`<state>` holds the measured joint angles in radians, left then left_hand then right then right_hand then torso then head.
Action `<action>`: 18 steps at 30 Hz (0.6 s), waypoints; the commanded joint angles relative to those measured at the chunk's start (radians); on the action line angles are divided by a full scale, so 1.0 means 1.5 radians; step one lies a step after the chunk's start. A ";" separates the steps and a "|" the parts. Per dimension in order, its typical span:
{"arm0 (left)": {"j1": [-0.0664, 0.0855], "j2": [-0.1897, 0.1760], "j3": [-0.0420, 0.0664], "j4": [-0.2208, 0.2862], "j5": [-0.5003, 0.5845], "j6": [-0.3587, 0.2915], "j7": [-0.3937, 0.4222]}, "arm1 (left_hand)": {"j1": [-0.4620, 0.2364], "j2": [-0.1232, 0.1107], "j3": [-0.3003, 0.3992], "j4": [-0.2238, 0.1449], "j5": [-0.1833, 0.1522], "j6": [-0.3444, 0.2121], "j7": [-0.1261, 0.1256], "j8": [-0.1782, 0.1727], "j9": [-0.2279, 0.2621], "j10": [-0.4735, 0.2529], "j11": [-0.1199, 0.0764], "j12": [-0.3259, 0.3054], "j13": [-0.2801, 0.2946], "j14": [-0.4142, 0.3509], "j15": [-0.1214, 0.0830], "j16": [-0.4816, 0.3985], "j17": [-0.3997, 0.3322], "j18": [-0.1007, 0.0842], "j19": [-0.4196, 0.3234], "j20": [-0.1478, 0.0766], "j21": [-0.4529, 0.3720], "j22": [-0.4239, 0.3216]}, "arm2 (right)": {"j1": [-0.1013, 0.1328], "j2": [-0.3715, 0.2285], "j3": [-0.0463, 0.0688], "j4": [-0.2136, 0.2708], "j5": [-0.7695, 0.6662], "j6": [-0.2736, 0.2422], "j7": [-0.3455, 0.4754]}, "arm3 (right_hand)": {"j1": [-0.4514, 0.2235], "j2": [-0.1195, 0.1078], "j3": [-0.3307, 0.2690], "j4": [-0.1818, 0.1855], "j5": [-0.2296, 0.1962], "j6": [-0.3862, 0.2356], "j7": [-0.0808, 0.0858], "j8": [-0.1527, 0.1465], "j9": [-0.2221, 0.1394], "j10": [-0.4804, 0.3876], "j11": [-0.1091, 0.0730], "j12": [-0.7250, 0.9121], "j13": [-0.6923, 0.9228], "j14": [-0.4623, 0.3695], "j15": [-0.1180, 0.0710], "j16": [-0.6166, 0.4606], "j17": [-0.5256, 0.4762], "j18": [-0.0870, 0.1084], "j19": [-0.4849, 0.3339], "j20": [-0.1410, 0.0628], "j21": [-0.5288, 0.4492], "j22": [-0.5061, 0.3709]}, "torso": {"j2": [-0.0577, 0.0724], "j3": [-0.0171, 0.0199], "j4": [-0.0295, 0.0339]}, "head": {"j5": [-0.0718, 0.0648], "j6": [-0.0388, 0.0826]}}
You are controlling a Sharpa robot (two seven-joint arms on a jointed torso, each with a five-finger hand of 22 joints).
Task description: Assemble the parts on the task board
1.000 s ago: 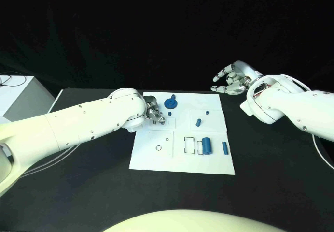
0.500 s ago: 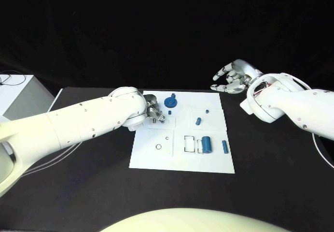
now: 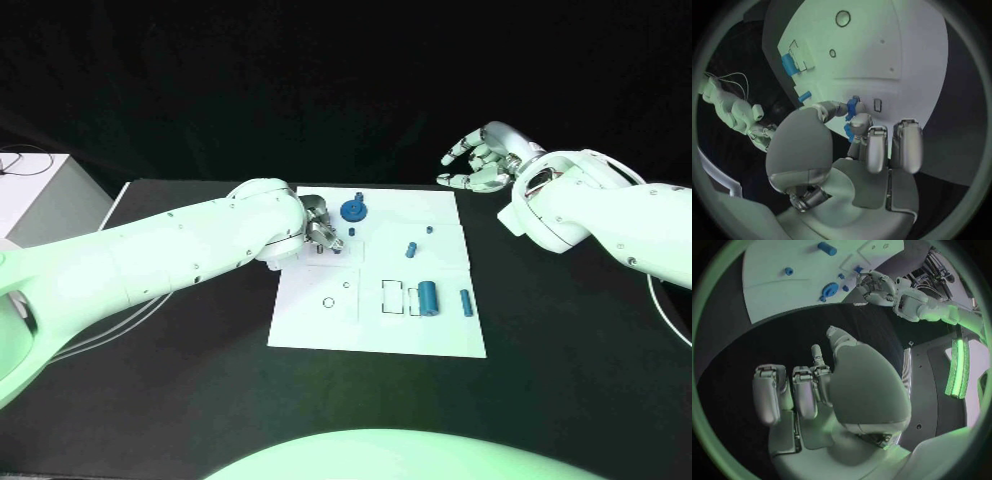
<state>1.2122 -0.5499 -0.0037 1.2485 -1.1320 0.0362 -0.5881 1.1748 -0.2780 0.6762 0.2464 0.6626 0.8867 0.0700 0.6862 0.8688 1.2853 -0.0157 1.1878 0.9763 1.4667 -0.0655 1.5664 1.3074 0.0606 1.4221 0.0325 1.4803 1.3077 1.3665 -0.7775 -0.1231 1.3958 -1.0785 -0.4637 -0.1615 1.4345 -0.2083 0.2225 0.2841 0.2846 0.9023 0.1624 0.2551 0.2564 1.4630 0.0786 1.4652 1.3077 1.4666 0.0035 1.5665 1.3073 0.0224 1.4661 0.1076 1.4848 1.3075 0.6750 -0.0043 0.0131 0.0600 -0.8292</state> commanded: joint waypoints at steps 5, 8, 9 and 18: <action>0.000 0.002 0.000 0.001 0.001 0.019 0.003 | 0.001 0.002 0.159 -0.163 0.002 0.008 -0.003 0.004 0.001 0.003 0.001 0.002 -0.001 0.069 -0.006 0.003 0.176 -0.004 0.005 0.000 0.004 0.011 | 0.000 0.000 0.000 0.002 -0.010 0.008 0.002 | -0.004 0.002 0.005 0.000 0.001 -0.004 0.000 0.004 0.001 0.000 -0.001 -0.002 0.112 0.069 -0.001 0.003 0.176 0.002 0.045 -0.004 -0.004 0.123 | 0.000 -0.0004 0.0005 | 0.000 -0.001; 0.000 0.003 0.000 0.000 0.000 0.020 0.003 | 0.001 0.002 0.159 -0.163 0.002 0.008 -0.003 0.004 0.001 0.003 0.001 0.002 -0.001 0.069 -0.006 0.003 0.176 -0.004 0.005 0.000 0.004 0.011 | 0.000 0.000 0.000 0.002 -0.010 0.008 0.002 | -0.004 0.002 0.005 0.000 0.001 -0.004 0.000 0.004 0.001 0.000 -0.001 -0.002 0.112 0.069 -0.001 0.003 0.176 0.002 0.045 -0.004 -0.004 0.123 | 0.000 -0.0003 0.0003 | 0.000 -0.001; 0.000 0.003 0.000 0.000 -0.001 0.020 0.003 | 0.001 0.002 0.159 -0.163 0.002 0.008 -0.003 0.004 0.001 0.003 0.001 0.002 -0.001 0.069 -0.006 0.003 0.176 -0.004 0.005 0.000 0.004 0.011 | 0.000 0.000 0.000 0.002 -0.010 0.008 0.002 | -0.004 0.002 0.005 0.000 0.001 -0.004 0.000 0.004 0.001 0.000 -0.001 -0.002 0.112 0.069 -0.001 0.003 0.176 0.002 0.045 -0.004 -0.004 0.123 | 0.000 -0.0003 0.0003 | 0.000 -0.001; 0.000 0.003 -0.001 -0.006 -0.008 0.028 0.003 | 0.001 0.002 0.159 -0.163 0.002 0.008 -0.003 0.004 0.001 0.003 0.001 0.002 -0.001 0.069 -0.006 0.003 0.176 -0.004 0.005 0.000 0.004 0.011 | 0.000 -0.001 0.000 0.001 -0.010 0.008 0.001 | -0.004 0.002 0.005 0.000 0.001 -0.004 0.000 0.004 0.001 0.000 -0.001 -0.002 0.112 0.069 -0.001 0.003 0.176 0.002 0.045 -0.004 -0.004 0.123 | 0.000 0.0000 0.0002 | -0.002 -0.004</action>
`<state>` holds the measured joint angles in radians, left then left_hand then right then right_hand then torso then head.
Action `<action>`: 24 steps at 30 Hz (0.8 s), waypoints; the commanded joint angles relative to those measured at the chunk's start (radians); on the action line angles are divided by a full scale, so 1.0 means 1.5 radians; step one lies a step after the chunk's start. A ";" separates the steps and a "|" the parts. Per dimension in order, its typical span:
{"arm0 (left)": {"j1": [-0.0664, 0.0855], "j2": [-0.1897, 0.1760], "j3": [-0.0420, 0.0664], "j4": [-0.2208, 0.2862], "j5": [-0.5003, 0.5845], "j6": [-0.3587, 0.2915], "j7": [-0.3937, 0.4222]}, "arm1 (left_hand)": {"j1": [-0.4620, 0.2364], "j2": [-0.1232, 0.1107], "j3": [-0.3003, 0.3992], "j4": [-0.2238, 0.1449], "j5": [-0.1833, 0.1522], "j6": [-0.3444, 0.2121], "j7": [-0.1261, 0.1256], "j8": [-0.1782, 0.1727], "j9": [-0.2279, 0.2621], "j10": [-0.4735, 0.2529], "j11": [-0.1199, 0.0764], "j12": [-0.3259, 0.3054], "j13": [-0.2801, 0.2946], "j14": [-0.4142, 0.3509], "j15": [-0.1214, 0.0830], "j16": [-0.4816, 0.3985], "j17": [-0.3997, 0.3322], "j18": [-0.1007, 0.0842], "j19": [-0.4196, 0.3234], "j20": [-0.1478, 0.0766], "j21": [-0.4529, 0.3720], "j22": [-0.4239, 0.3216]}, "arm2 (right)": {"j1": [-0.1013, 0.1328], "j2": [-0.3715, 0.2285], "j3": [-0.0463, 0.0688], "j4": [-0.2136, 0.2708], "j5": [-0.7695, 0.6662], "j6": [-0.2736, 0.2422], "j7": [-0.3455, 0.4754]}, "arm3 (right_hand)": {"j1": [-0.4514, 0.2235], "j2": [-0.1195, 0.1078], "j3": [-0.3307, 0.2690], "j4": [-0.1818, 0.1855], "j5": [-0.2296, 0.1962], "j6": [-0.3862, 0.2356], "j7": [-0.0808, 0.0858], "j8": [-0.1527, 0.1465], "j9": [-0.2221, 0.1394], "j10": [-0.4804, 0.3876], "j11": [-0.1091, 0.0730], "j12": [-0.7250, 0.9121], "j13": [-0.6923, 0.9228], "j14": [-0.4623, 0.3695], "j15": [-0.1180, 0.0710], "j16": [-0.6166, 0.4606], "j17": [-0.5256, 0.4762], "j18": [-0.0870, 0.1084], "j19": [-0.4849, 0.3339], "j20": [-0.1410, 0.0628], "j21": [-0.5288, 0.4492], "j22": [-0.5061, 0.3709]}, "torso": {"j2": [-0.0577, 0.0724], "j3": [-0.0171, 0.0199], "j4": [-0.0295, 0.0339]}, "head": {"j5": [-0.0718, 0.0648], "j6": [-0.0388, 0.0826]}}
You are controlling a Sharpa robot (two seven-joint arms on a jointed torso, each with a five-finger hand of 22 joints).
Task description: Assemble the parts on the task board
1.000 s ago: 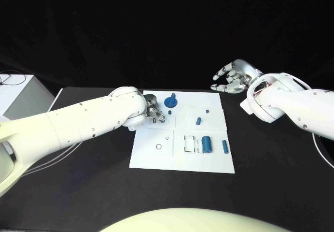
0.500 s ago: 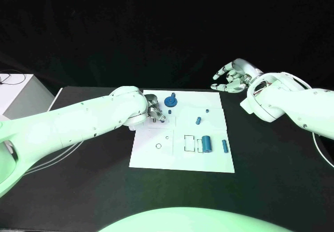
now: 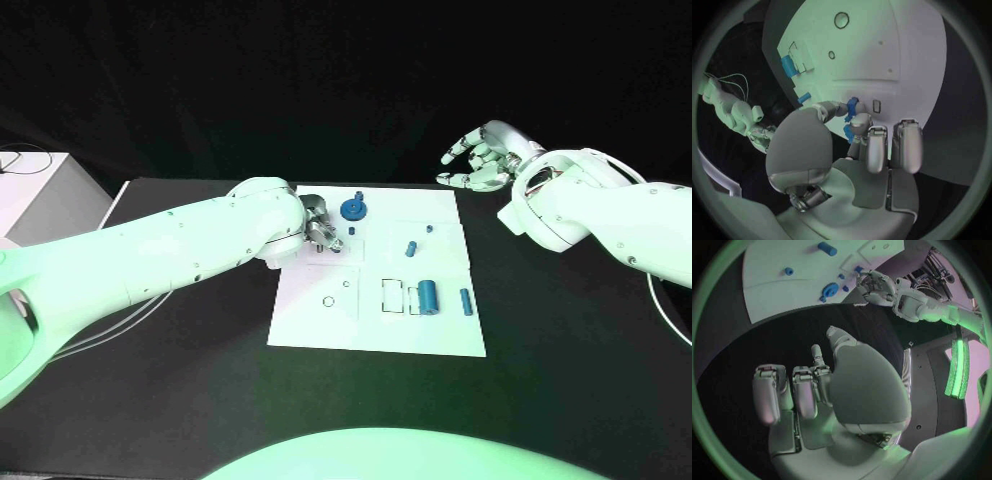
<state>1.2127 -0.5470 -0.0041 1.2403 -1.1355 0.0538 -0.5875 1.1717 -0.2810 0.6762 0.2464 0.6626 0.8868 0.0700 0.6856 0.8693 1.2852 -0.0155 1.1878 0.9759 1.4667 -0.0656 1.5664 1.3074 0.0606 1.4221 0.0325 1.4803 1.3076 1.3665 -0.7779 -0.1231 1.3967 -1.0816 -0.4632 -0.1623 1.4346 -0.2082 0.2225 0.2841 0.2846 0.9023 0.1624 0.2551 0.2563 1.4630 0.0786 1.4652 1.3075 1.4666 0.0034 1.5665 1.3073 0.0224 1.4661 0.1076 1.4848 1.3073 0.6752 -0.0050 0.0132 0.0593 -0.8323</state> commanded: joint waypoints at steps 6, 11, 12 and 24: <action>0.000 0.003 -0.001 -0.004 -0.015 0.016 0.003 | 0.002 0.004 0.160 -0.163 0.002 0.009 -0.004 0.003 0.001 0.003 0.001 0.001 -0.002 0.069 -0.006 0.003 0.176 -0.004 0.005 0.000 0.005 0.011 | 0.000 0.000 0.000 0.001 -0.009 0.009 0.002 | -0.004 0.002 0.005 0.000 0.000 -0.004 0.000 0.004 0.001 0.000 -0.001 -0.002 0.112 0.069 -0.001 0.003 0.176 0.002 0.045 -0.004 -0.004 0.123 | 0.000 -0.0001 0.0004 | -0.001 0.000; 0.000 0.009 -0.002 -0.009 -0.024 0.013 0.003 | 0.002 0.004 0.160 -0.163 0.002 0.009 -0.004 0.003 0.001 0.003 0.001 0.001 -0.002 0.069 -0.006 0.003 0.176 -0.004 0.005 0.000 0.005 0.011 | 0.000 0.000 0.000 0.001 -0.009 0.009 0.002 | -0.004 0.002 0.005 0.000 0.000 -0.004 0.000 0.004 0.001 0.000 -0.001 -0.002 0.112 0.069 -0.001 0.003 0.176 0.002 0.045 -0.004 -0.004 0.123 | 0.000 0.0003 -0.0001 | 0.000 -0.001; 0.000 0.011 -0.003 -0.010 -0.026 0.013 0.003 | 0.002 0.004 0.160 -0.163 0.002 0.009 -0.004 0.003 0.001 0.003 0.001 0.001 -0.002 0.069 -0.006 0.003 0.176 -0.004 0.005 0.000 0.005 0.011 | 0.000 0.000 0.000 0.002 -0.009 0.009 0.002 | -0.004 0.002 0.005 0.000 0.000 -0.004 0.000 0.004 0.001 0.000 -0.001 -0.002 0.112 0.069 -0.001 0.003 0.176 0.002 0.045 -0.004 -0.004 0.123 | 0.000 0.0003 -0.0004 | 0.000 -0.001; -0.001 0.021 -0.005 -0.018 -0.031 0.020 0.002 | 0.002 0.004 0.160 -0.163 0.002 0.009 -0.004 0.003 0.001 0.003 0.001 0.001 -0.002 0.069 -0.006 0.003 0.176 -0.004 0.005 0.000 0.005 0.011 | 0.000 -0.001 0.000 0.003 -0.007 0.010 0.002 | -0.004 0.002 0.005 0.000 0.000 -0.004 0.000 0.004 0.001 0.000 -0.001 -0.002 0.112 0.069 -0.001 0.003 0.176 0.002 0.045 -0.004 -0.004 0.123 | 0.000 0.0014 0.0000 | -0.002 -0.002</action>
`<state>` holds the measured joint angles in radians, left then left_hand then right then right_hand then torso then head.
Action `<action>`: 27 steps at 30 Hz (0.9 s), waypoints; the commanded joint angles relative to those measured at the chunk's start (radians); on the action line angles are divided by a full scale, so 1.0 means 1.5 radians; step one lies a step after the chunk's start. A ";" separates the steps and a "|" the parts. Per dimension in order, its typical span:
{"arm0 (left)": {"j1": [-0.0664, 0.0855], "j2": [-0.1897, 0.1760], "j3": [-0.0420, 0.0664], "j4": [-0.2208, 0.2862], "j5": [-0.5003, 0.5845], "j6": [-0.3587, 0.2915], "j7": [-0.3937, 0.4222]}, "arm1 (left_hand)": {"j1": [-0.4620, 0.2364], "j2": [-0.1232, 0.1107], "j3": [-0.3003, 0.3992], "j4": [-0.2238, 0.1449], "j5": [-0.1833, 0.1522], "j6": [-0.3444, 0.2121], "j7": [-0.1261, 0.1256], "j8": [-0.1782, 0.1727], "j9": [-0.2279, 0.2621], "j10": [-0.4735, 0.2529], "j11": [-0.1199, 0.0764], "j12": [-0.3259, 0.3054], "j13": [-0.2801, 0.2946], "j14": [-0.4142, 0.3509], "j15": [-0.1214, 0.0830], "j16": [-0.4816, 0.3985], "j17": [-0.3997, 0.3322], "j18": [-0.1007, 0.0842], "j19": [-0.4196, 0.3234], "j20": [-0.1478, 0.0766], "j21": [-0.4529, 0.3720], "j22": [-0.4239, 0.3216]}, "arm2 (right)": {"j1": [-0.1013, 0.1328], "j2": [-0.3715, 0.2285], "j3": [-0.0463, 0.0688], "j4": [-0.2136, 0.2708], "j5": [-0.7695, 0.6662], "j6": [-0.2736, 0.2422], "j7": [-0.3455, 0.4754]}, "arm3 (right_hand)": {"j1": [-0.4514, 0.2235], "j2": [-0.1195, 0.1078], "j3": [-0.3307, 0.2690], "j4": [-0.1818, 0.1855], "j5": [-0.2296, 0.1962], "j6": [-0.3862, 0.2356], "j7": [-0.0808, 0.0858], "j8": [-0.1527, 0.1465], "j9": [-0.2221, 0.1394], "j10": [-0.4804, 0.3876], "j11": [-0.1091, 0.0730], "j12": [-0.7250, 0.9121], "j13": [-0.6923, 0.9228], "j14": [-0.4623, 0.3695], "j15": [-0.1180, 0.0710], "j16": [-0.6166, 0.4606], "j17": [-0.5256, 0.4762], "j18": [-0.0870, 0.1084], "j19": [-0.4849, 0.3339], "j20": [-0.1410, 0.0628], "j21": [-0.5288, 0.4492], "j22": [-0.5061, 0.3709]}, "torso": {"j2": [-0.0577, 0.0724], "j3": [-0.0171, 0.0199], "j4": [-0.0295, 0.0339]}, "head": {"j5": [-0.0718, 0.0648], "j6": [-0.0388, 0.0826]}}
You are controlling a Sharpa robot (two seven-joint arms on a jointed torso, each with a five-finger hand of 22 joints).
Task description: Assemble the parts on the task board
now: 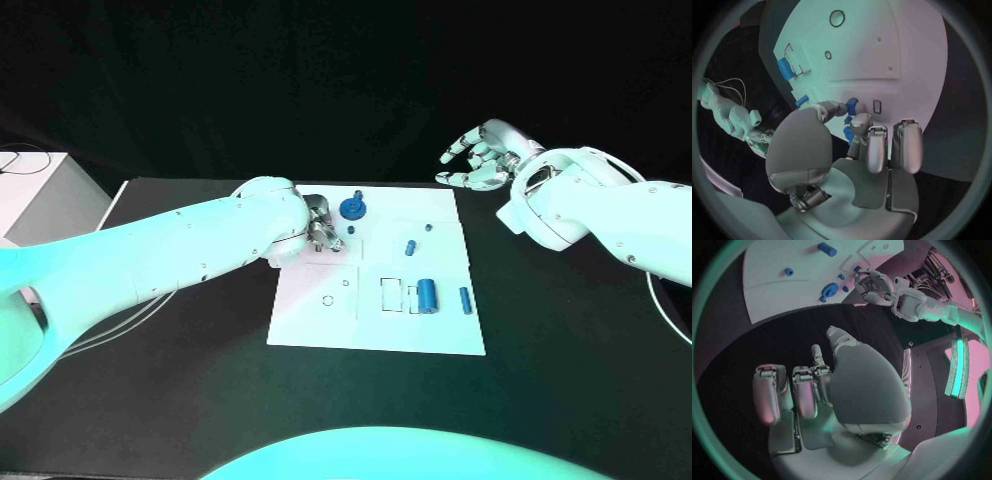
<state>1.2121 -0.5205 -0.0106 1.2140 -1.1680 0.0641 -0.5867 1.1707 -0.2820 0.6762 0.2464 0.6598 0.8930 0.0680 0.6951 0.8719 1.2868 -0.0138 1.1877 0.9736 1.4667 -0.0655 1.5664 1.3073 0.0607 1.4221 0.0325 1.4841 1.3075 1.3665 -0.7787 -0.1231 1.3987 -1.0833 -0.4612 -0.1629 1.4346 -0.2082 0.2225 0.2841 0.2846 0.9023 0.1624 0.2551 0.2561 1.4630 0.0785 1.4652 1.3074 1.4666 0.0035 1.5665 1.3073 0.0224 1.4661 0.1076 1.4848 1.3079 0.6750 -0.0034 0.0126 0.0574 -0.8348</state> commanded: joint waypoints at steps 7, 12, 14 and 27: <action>-0.001 0.008 -0.001 -0.002 0.001 0.021 0.000 | 0.002 0.004 0.160 -0.163 0.003 0.005 -0.002 -0.005 0.000 0.003 0.000 0.003 0.002 0.069 -0.006 0.003 0.176 -0.004 0.006 0.000 0.002 0.012 | 0.000 -0.001 0.000 0.002 -0.005 0.009 0.002 | -0.004 0.002 0.005 0.000 0.001 -0.004 0.000 0.004 0.001 0.000 -0.001 -0.002 0.112 0.069 -0.001 0.003 0.176 0.002 0.045 -0.004 -0.004 0.123 | 0.000 -0.0001 -0.0001 | -0.001 -0.001; -0.002 0.013 -0.001 -0.007 0.013 0.014 0.000 | -0.016 0.010 0.125 -0.149 -0.010 0.004 -0.003 -0.012 0.007 0.002 -0.001 -0.010 -0.014 0.069 -0.005 0.003 0.176 -0.004 0.004 0.002 0.000 0.010 | 0.000 -0.001 0.000 0.002 -0.005 0.008 0.002 | -0.007 0.001 0.008 0.000 0.000 -0.004 -0.001 0.004 0.001 -0.001 -0.001 -0.003 0.112 0.069 -0.001 0.003 0.176 0.002 0.045 -0.004 -0.005 0.122 | 0.000 -0.0001 -0.0004 | -0.003 0.000; -0.003 0.014 -0.002 -0.009 0.015 0.012 0.000 | -0.019 0.013 0.105 -0.145 -0.012 -0.001 -0.004 -0.015 0.010 0.001 -0.002 -0.014 -0.018 0.069 -0.005 0.003 0.176 -0.004 0.004 0.001 -0.001 0.010 | 0.000 -0.001 0.000 0.002 -0.005 0.008 0.002 | -0.007 0.001 0.008 0.000 0.000 -0.004 -0.001 0.004 0.001 -0.001 -0.001 -0.003 0.112 0.069 -0.001 0.003 0.176 0.002 0.045 -0.004 -0.005 0.122 | 0.000 -0.0004 -0.0004 | -0.003 0.001; -0.005 0.010 -0.002 -0.013 0.019 0.006 -0.005 | -0.053 0.013 -0.066 -0.055 -0.016 -0.005 0.003 -0.093 -0.029 -0.023 0.008 -0.032 -0.045 0.069 0.003 0.003 0.176 -0.002 0.000 0.007 -0.012 -0.002 | 0.000 -0.003 0.000 0.003 -0.005 0.007 0.003 | -0.008 0.000 0.008 0.000 0.000 -0.005 0.000 0.004 0.002 -0.002 -0.001 -0.004 0.111 0.069 -0.001 0.003 0.176 0.003 0.044 -0.004 -0.006 0.121 | -0.001 -0.0009 0.0011 | -0.006 0.003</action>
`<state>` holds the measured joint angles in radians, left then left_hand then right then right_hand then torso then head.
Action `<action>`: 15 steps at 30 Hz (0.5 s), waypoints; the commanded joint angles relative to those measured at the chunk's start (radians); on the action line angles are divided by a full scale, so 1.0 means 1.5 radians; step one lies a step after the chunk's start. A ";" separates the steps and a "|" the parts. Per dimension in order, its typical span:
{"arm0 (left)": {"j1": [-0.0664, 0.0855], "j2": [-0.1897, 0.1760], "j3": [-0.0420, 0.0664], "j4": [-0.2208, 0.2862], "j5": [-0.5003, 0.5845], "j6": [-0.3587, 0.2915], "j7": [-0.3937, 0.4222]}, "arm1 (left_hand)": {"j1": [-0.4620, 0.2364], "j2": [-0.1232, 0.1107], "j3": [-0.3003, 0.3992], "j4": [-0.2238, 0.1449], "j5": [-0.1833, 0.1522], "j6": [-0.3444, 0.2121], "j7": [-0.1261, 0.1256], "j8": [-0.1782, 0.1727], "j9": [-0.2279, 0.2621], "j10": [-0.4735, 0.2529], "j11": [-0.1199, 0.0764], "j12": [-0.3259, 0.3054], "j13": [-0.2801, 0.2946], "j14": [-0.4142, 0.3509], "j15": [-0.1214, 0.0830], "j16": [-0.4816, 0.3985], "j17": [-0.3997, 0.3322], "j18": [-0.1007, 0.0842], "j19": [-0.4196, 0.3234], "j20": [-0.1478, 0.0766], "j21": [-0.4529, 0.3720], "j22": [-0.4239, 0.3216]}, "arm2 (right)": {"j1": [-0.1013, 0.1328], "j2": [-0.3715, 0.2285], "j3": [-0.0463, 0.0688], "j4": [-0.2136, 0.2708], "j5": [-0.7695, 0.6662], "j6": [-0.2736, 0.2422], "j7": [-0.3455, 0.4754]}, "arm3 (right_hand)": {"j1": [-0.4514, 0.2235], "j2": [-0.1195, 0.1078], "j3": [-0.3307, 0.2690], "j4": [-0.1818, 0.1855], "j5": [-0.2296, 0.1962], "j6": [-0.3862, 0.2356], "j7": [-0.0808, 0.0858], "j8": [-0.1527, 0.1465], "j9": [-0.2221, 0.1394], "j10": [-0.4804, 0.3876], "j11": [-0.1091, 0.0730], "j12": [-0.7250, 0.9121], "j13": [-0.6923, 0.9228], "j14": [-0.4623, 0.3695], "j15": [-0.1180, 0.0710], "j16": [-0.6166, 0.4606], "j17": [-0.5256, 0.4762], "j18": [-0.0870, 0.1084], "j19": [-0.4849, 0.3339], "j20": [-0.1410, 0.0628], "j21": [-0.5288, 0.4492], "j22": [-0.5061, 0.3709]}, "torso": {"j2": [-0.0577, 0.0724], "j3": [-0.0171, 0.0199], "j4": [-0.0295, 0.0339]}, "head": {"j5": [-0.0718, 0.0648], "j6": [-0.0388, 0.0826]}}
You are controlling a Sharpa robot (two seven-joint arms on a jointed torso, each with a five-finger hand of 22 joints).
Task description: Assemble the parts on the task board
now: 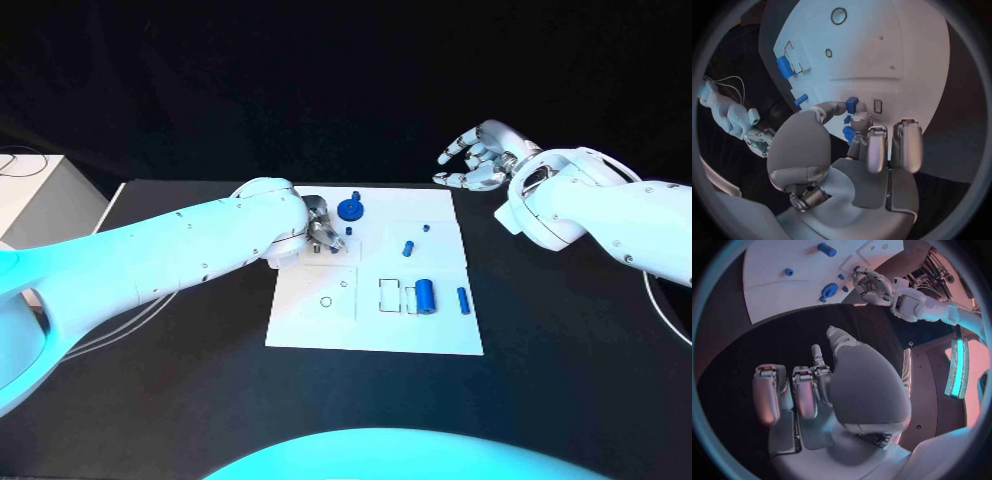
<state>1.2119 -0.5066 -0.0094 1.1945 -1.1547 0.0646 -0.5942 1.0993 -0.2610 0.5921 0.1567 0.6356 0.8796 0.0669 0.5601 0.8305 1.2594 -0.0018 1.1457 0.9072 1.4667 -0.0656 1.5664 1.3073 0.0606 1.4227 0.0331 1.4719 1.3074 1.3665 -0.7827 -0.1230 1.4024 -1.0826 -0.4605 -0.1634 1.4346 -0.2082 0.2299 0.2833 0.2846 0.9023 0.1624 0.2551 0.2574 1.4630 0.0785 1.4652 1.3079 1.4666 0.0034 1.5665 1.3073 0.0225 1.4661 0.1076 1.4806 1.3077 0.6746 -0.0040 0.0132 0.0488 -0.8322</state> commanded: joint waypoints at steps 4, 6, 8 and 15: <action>-0.005 -0.002 -0.003 0.001 0.010 0.006 0.000 | -0.003 -0.001 -0.016 0.007 0.001 0.006 0.003 -0.004 -0.002 -0.005 -0.001 -0.003 0.000 0.069 0.003 0.003 0.176 -0.002 0.000 0.006 -0.004 -0.001 | 0.000 -0.001 0.000 0.001 -0.005 0.006 0.003 | -0.008 0.000 0.003 0.001 0.000 -0.005 0.000 0.004 0.001 -0.002 -0.001 -0.004 0.110 0.069 -0.001 0.003 0.176 0.002 0.044 -0.004 -0.003 0.121 | 0.000 -0.0006 0.0008 | -0.001 0.001; -0.005 -0.003 -0.003 0.001 0.010 0.006 0.000 | -0.002 -0.004 -0.023 0.011 0.001 0.008 0.003 -0.005 -0.003 -0.005 -0.001 -0.003 -0.001 0.069 0.003 0.003 0.176 -0.002 0.000 0.006 -0.004 -0.001 | 0.000 -0.001 0.000 0.001 -0.005 0.006 0.003 | -0.008 0.000 0.003 0.001 0.000 -0.005 0.000 0.004 0.001 -0.002 0.000 -0.004 0.110 0.069 -0.001 0.003 0.176 0.003 0.044 -0.004 -0.004 0.120 | 0.000 -0.0005 0.0006 | -0.001 0.001; -0.005 -0.005 -0.003 0.003 0.009 0.005 0.000 | -0.001 -0.005 -0.030 0.015 0.001 0.009 0.003 -0.006 -0.004 -0.005 -0.001 -0.003 -0.001 0.069 0.003 0.003 0.176 -0.002 0.000 0.006 -0.004 -0.001 | 0.000 -0.001 0.000 0.001 -0.005 0.005 0.003 | -0.008 0.000 0.003 0.001 0.000 -0.005 0.000 0.004 0.001 -0.002 0.000 -0.004 0.110 0.069 -0.001 0.003 0.176 0.003 0.044 -0.004 -0.004 0.120 | 0.000 -0.0007 0.0004 | -0.001 0.001; -0.006 -0.013 -0.001 0.010 0.005 -0.003 0.000 | -0.001 -0.013 -0.070 0.036 -0.001 0.013 0.004 -0.012 -0.005 -0.005 0.000 -0.003 -0.002 0.069 0.003 0.003 0.176 -0.002 0.000 0.007 -0.005 -0.002 | 0.000 -0.002 0.000 0.001 -0.007 0.005 0.004 | -0.009 0.000 0.003 0.001 0.000 -0.006 0.000 0.004 0.001 -0.003 0.000 -0.004 0.110 0.069 -0.001 0.003 0.176 0.003 0.044 -0.004 -0.004 0.120 | 0.000 -0.0008 0.0005 | 0.000 0.001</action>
<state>1.2085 -0.5242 -0.0088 1.2074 -1.1496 0.0556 -0.5902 1.0952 -0.2724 0.4928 0.2085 0.6393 0.8938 0.0731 0.5417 0.8213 1.2558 -0.0055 1.1458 0.9055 1.4667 -0.0656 1.5664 1.3073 0.0605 1.4257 0.0361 1.4684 1.3050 1.3666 -0.7854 -0.1230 1.4023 -1.0826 -0.4607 -0.1634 1.4346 -0.2082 0.2298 0.2832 0.2846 0.9023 0.1624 0.2551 0.2573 1.4629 0.0785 1.4652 1.3078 1.4666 0.0034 1.5665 1.3073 0.0224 1.4661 0.1076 1.4806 1.3075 0.6742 -0.0052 0.0139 0.0479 -0.8314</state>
